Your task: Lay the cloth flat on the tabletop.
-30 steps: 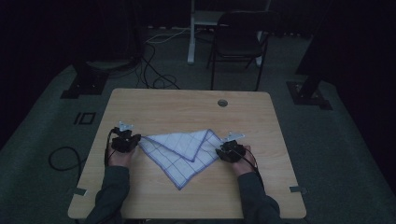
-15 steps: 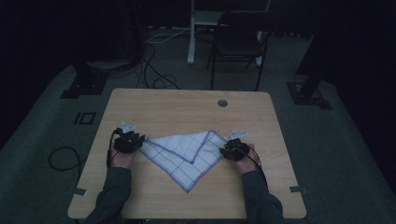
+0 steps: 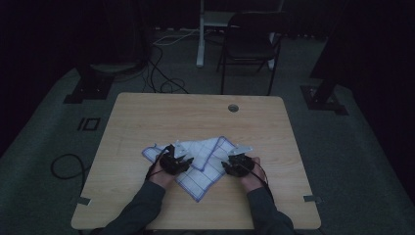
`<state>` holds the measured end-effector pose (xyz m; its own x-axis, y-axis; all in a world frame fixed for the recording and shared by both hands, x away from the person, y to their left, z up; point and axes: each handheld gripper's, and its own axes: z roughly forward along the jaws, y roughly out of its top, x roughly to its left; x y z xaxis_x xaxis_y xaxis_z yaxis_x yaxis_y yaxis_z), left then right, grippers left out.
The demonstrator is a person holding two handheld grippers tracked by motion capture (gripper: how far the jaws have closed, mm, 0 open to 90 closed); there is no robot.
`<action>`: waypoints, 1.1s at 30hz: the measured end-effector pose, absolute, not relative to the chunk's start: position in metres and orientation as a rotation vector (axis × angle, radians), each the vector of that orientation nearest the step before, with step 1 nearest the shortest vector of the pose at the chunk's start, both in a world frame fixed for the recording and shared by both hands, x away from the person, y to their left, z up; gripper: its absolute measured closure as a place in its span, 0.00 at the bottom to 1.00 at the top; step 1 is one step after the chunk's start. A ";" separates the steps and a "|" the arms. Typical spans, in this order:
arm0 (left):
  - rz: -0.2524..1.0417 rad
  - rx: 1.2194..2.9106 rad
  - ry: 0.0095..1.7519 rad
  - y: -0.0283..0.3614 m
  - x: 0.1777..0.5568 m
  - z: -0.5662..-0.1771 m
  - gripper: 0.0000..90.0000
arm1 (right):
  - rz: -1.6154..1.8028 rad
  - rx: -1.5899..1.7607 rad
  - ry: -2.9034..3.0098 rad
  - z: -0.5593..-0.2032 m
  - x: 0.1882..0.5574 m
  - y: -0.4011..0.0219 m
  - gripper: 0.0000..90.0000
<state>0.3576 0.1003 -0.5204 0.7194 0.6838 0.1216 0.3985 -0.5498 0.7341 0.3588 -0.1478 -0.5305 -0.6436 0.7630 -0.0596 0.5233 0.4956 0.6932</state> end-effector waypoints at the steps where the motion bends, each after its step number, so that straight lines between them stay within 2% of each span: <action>1: 0.503 2.227 0.792 0.094 0.357 -0.522 0.68 | 0.931 1.071 2.390 -0.532 0.356 -0.145 0.66; 6: 0.384 2.240 0.707 0.077 0.352 -0.528 0.66 | 0.945 1.020 2.423 -0.535 0.342 -0.132 0.66; 10: 0.370 2.293 0.697 0.069 0.353 -0.536 0.66 | 0.963 0.979 2.445 -0.534 0.331 -0.124 0.66; 12: 0.377 2.297 0.710 0.069 0.354 -0.536 0.73 | 0.977 0.969 2.455 -0.535 0.328 -0.120 0.66; 15: 0.399 2.307 0.734 0.071 0.358 -0.531 0.92 | 0.985 0.976 2.457 -0.538 0.326 -0.117 0.65; 17: 0.421 2.303 0.747 0.074 0.362 -0.526 0.95 | 0.990 0.985 2.449 -0.537 0.325 -0.116 0.64; 28: 0.527 2.209 0.864 0.097 0.394 -0.500 0.96 | 1.006 0.888 2.479 -0.539 0.315 -0.089 0.61; 33: 0.548 2.175 0.936 0.109 0.413 -0.494 0.96 | 1.017 0.923 2.503 -0.539 0.318 -0.096 0.61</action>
<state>0.4125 0.1089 -0.4937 0.6502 0.7527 0.1033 0.4586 -0.4972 0.7365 0.3180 -0.0965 -0.5391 -0.7545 0.6559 -0.0223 0.4543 0.5466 0.7035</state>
